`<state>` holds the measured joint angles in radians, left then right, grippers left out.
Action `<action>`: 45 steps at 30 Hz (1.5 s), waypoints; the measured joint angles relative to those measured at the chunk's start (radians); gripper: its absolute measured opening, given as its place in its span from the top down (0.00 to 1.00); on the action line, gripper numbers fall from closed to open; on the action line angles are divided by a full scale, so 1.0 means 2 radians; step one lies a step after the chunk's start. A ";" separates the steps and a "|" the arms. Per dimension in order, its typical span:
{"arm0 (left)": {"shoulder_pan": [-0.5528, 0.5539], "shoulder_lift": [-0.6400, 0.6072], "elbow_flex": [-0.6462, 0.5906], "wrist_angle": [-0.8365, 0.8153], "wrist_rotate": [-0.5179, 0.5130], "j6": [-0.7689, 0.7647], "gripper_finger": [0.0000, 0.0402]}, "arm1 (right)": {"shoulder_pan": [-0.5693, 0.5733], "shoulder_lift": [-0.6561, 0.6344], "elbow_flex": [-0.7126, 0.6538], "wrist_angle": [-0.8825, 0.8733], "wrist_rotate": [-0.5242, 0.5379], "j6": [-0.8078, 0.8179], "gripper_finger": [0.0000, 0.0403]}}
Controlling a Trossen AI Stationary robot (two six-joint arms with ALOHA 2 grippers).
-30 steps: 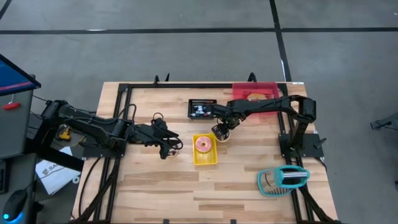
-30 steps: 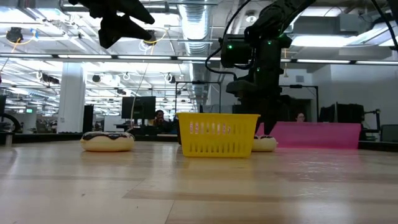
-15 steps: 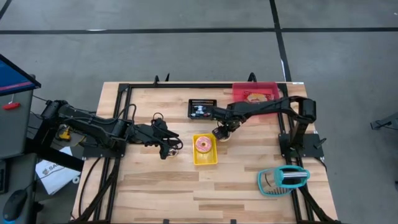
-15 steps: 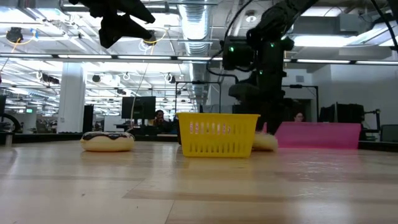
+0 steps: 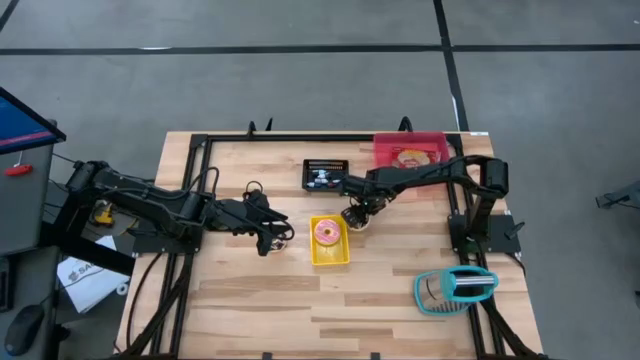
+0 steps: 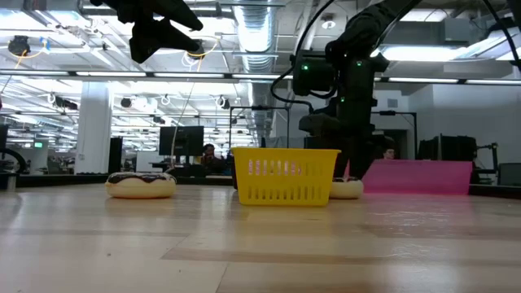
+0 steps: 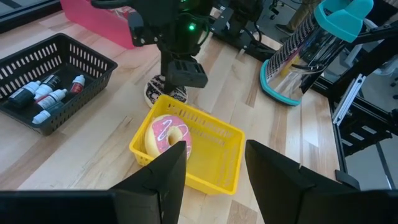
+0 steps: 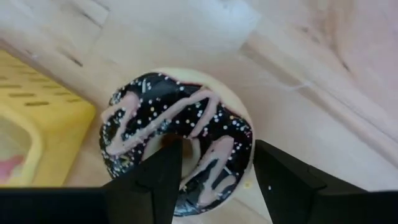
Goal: Pick & Place Food Item
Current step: Put the right black donut into the yellow bin
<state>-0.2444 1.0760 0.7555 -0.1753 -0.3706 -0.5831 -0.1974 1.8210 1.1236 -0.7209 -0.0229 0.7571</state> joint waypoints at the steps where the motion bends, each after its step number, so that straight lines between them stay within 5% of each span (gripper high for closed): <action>1: 0.000 0.000 0.000 0.000 0.001 0.000 0.60 | 0.000 0.000 0.000 0.003 0.000 0.002 0.54; 20: 0.000 0.000 0.000 0.000 0.002 0.000 0.60 | 0.000 0.000 0.000 -0.002 0.010 -0.003 0.74; 33: 0.000 0.000 0.000 0.000 0.002 0.000 0.60 | -0.003 -0.014 0.000 -0.017 0.012 -0.009 0.75; 45: 0.000 0.000 0.000 -0.004 0.002 0.002 0.60 | -0.009 -0.109 0.000 -0.030 0.027 0.010 0.75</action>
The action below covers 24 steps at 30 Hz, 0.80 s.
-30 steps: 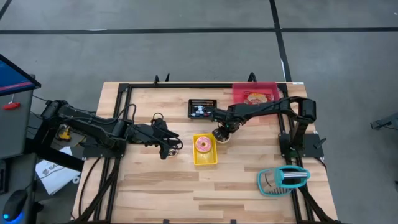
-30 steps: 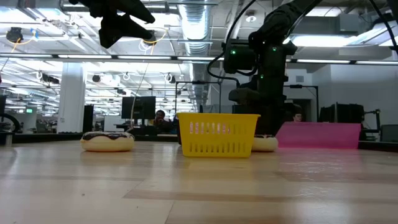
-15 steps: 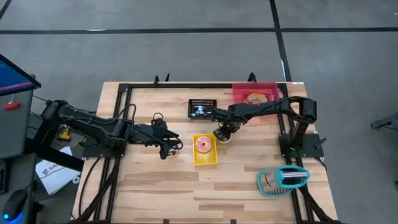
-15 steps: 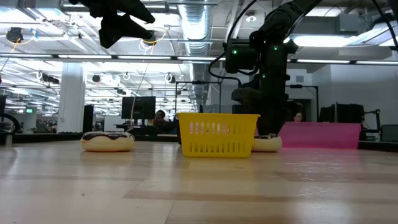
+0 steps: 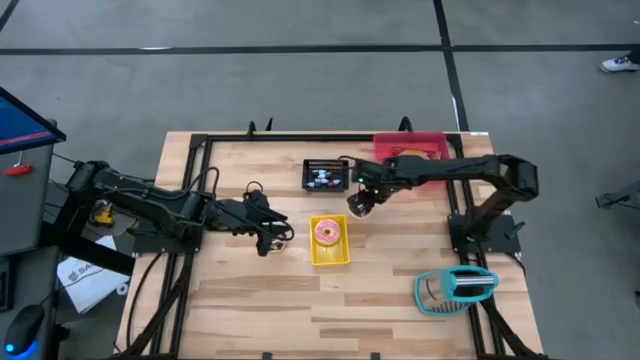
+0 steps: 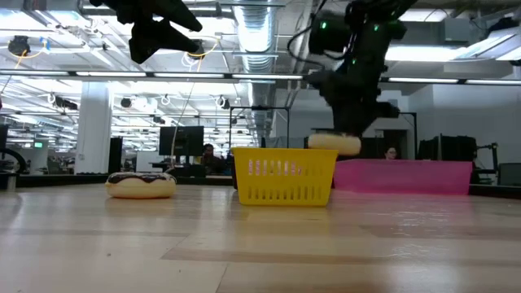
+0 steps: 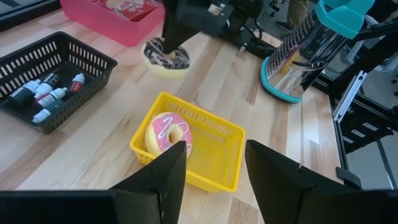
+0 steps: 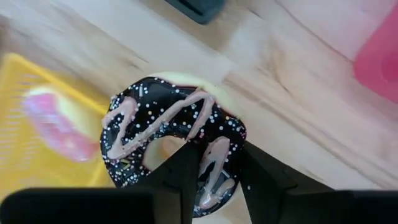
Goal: Pick & Place Food Item
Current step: Put the right black donut into the yellow bin
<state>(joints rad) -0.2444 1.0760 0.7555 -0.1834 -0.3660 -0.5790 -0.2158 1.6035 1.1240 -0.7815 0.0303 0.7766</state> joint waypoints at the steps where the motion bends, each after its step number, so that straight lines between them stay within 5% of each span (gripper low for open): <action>1: 0.000 0.000 0.000 0.000 0.000 0.000 0.60 | 0.004 -0.008 0.000 0.000 0.000 0.005 0.75; 11: 0.000 0.000 0.000 0.000 -0.001 0.000 0.60 | 0.080 -0.029 0.005 0.047 0.005 0.060 0.75; 24: 0.000 0.000 0.001 0.004 -0.003 -0.002 0.60 | 0.129 0.075 0.112 0.030 0.041 0.047 0.77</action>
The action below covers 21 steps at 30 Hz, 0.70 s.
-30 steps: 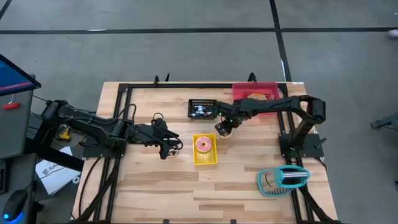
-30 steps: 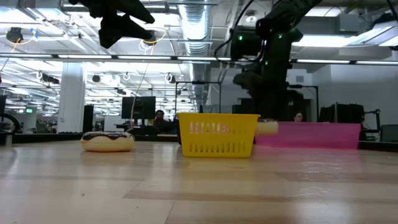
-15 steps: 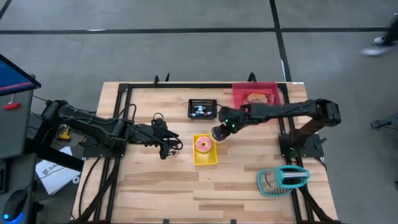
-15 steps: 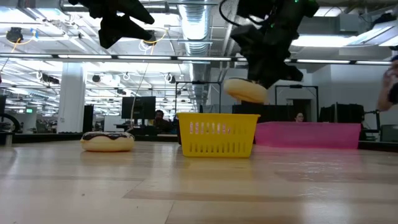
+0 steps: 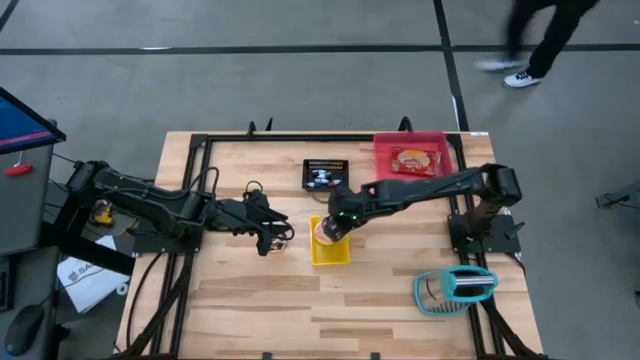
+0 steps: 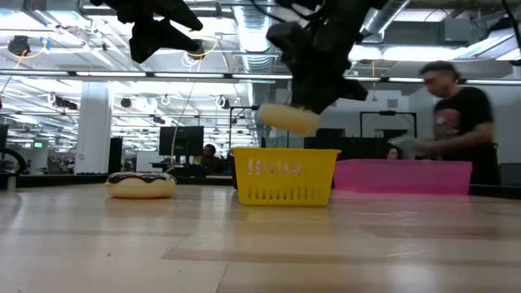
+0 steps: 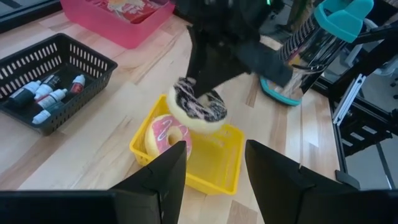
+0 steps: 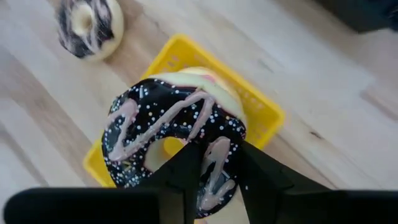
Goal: Pick & Place Food Item
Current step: Put the right black donut into the yellow bin
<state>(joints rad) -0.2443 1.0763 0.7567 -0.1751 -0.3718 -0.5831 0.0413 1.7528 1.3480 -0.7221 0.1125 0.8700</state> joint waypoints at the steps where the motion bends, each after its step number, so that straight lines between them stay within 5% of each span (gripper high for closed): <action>1: 0.000 0.000 0.000 -0.001 0.000 0.000 0.60 | 0.002 0.012 0.008 -0.006 0.001 -0.002 0.78; 21: -0.002 0.000 0.000 -0.001 -0.001 0.000 0.60 | 0.024 0.051 0.026 -0.008 0.012 -0.027 0.79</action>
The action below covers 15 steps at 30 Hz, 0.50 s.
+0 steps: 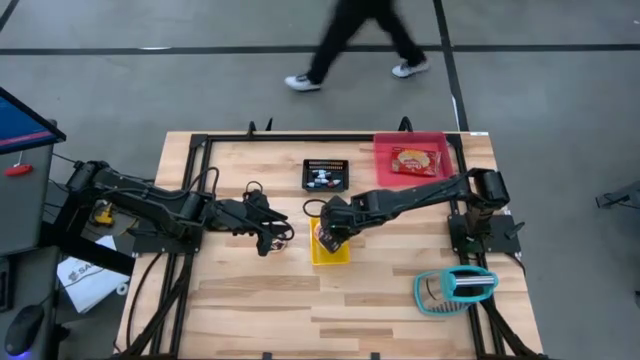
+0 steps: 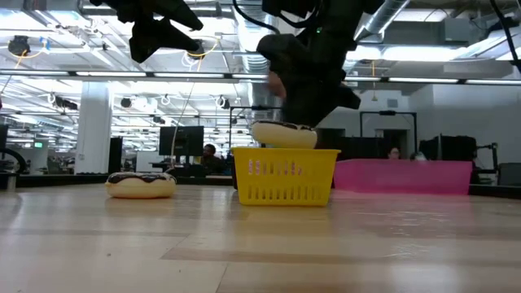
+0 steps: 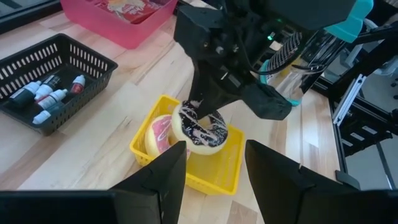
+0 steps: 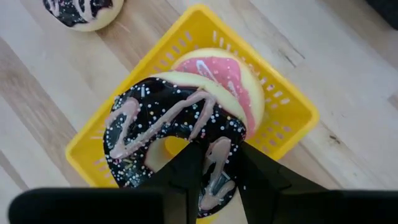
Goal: Pick & Place Food Item
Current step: Put the right black donut into the yellow bin
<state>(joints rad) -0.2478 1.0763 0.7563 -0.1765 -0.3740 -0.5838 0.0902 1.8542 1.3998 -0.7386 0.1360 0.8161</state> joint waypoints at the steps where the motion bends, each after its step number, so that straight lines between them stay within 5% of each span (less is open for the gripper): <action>1: 0.000 0.000 0.000 0.000 0.000 0.000 0.60 | 0.000 0.000 0.000 0.001 0.000 -0.004 0.79; 15: 0.000 0.000 0.000 -0.001 0.002 0.000 0.60 | 0.000 0.000 0.000 0.009 -0.002 -0.010 0.63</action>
<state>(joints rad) -0.2478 1.0763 0.7563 -0.1776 -0.3710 -0.5832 0.0904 1.8542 1.3997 -0.7208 0.1329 0.7959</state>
